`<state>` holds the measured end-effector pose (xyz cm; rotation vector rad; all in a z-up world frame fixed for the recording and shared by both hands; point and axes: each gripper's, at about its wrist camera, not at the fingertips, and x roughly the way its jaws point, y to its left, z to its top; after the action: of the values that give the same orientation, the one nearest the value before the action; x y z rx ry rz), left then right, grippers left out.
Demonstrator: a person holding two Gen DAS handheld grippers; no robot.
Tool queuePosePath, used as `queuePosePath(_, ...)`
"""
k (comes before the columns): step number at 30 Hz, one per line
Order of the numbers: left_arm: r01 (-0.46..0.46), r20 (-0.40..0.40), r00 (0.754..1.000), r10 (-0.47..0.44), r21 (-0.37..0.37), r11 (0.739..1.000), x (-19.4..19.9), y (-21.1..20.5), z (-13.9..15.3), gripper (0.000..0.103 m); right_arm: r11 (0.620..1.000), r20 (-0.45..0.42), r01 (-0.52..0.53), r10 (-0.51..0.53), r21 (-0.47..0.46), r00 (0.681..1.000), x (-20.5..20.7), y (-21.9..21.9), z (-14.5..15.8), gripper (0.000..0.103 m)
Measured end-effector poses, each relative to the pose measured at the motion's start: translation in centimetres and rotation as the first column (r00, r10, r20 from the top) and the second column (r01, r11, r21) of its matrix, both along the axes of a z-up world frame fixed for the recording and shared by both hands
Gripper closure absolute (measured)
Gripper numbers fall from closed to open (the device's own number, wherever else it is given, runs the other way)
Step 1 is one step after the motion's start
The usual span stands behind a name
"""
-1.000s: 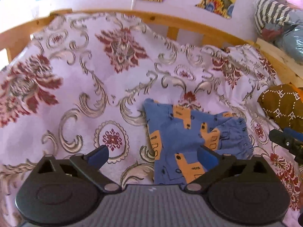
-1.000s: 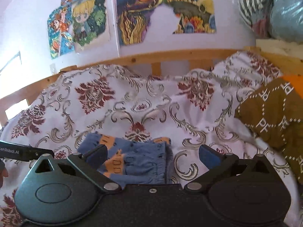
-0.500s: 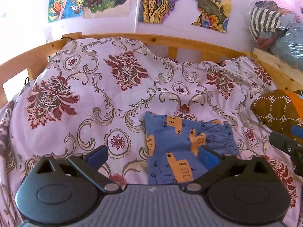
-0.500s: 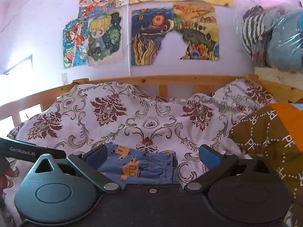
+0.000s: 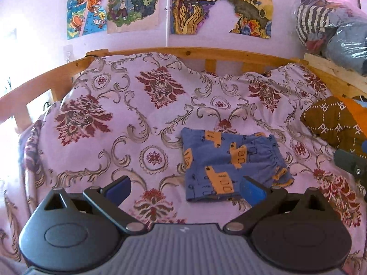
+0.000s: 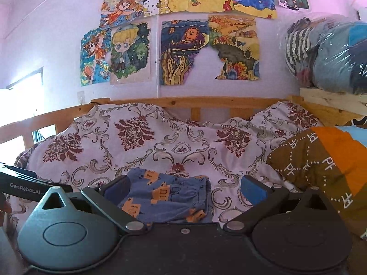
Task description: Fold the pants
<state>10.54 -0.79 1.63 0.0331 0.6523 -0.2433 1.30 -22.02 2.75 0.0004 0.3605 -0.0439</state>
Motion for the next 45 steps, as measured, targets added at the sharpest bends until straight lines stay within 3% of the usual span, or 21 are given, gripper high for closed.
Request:
queuePosePath(11, -0.023, -0.039, 0.999, 0.025, 0.053, 0.998, -2.9, 1.2, -1.8, 0.0, 1.0, -0.026, 0.03, -0.03, 0.003, 0.999, -2.6, 0.2, -1.5, 0.001)
queuePosePath(19, 0.019, -0.05, 0.999, -0.014, 0.098, 0.995, -3.8, 0.6, -2.6, 0.0, 0.998, -0.081, 0.054, -0.052, 0.022, 0.995, -2.8, 0.1, -2.9, 0.001)
queuePosePath(45, 0.002, -0.087, 0.996, 0.006, 0.087, 0.996, -3.4, 1.0, -3.2, 0.0, 0.997, -0.115, 0.066, -0.062, 0.032, 0.991, -2.7, -0.1, -3.6, 0.001)
